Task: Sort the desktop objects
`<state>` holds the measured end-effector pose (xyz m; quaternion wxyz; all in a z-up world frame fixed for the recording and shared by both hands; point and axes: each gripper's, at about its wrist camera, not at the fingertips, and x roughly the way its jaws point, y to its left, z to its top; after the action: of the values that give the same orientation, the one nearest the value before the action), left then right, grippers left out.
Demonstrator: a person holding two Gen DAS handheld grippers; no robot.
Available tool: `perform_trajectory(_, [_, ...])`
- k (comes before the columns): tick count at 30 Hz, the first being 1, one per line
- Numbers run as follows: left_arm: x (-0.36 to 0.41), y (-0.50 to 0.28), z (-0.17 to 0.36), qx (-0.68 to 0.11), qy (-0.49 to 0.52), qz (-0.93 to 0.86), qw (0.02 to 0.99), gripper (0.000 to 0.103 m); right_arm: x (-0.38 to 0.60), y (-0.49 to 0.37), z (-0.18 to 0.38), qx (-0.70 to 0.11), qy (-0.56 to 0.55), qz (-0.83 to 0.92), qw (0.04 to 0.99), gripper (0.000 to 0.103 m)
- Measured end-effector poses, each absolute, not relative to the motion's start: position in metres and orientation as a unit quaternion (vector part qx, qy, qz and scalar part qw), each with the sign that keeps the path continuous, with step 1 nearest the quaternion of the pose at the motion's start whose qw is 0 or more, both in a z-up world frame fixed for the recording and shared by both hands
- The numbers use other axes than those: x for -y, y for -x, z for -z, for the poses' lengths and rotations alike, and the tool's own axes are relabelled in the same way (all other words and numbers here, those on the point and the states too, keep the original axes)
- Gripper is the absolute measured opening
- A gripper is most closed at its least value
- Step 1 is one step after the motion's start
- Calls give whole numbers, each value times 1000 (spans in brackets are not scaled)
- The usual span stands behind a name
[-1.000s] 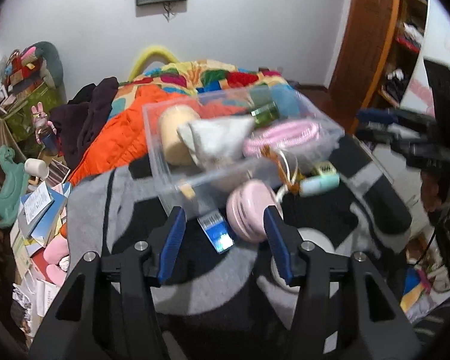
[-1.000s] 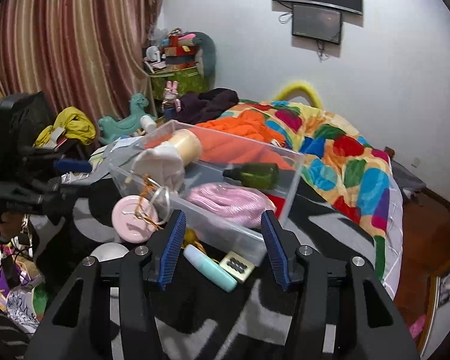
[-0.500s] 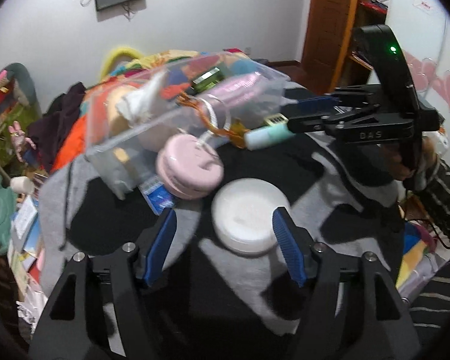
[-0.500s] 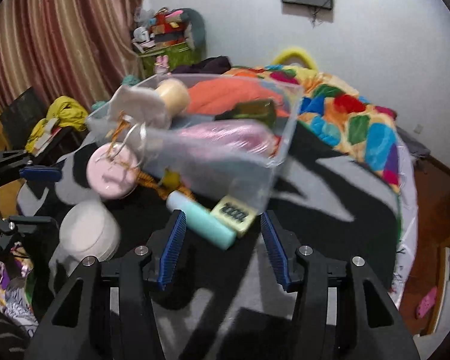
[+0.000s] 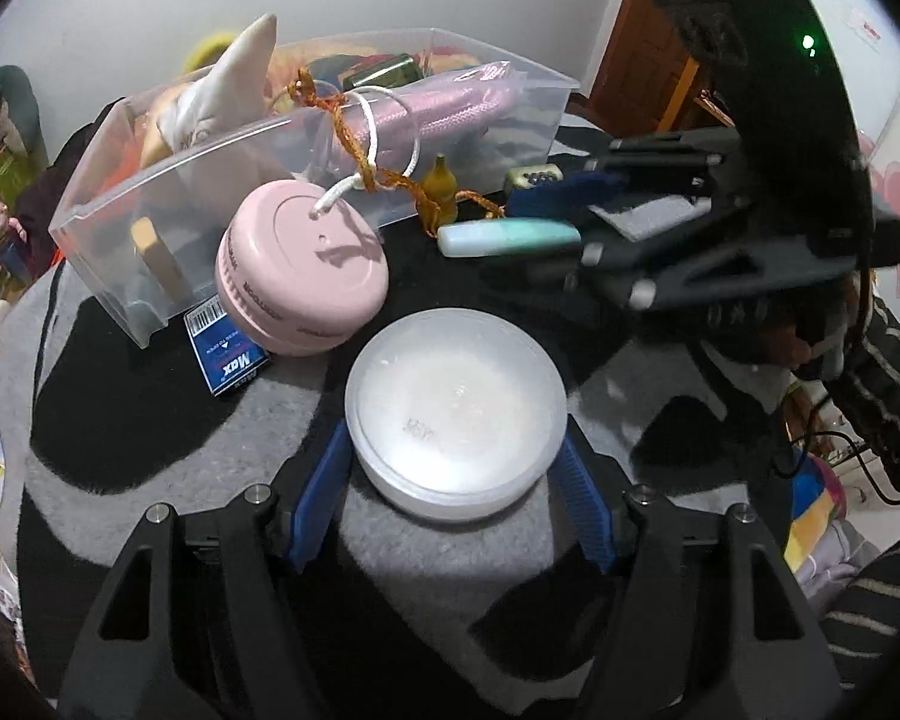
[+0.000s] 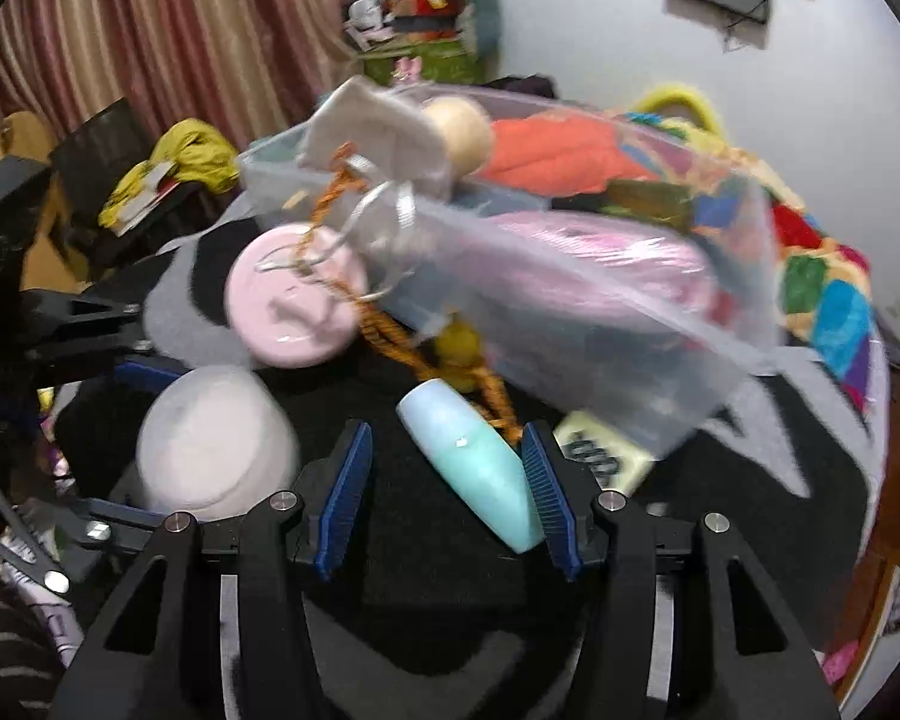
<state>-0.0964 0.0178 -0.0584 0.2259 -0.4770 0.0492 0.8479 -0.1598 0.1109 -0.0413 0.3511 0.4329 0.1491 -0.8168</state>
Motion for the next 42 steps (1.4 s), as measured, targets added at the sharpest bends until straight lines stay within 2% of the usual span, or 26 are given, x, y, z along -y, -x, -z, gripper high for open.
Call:
perform_trajectory(3, [-21, 96, 57, -50, 466, -856, 220, 65, -105, 155, 48, -180, -423, 821, 339, 48])
perform_trajectory(5, [-23, 96, 57, -53, 456, -863, 209, 65, -107, 153, 46, -172, -426, 818, 345, 36])
perform_trajectory(6, [-23, 95, 57, -53, 453, -865, 207, 65, -110, 153, 45, -164, -428, 818, 347, 24])
perform_trajectory(7, [-22, 95, 57, -53, 451, -868, 203, 65, -113, 154, 44, -156, -431, 818, 348, 21])
perform_trajectory(17, [-6, 87, 34, -25, 427, -883, 194, 65, -134, 140, 30, -110, -428, 818, 367, 21])
perform_trajectory(29, [33, 98, -26, 5, 352, -922, 158, 65, -164, 135, -36, -61, -348, 867, 352, 21])
perform_trajectory(42, [60, 117, -57, 2, 300, -949, 100, 65, -165, 146, -66, -60, -305, 892, 329, 21])
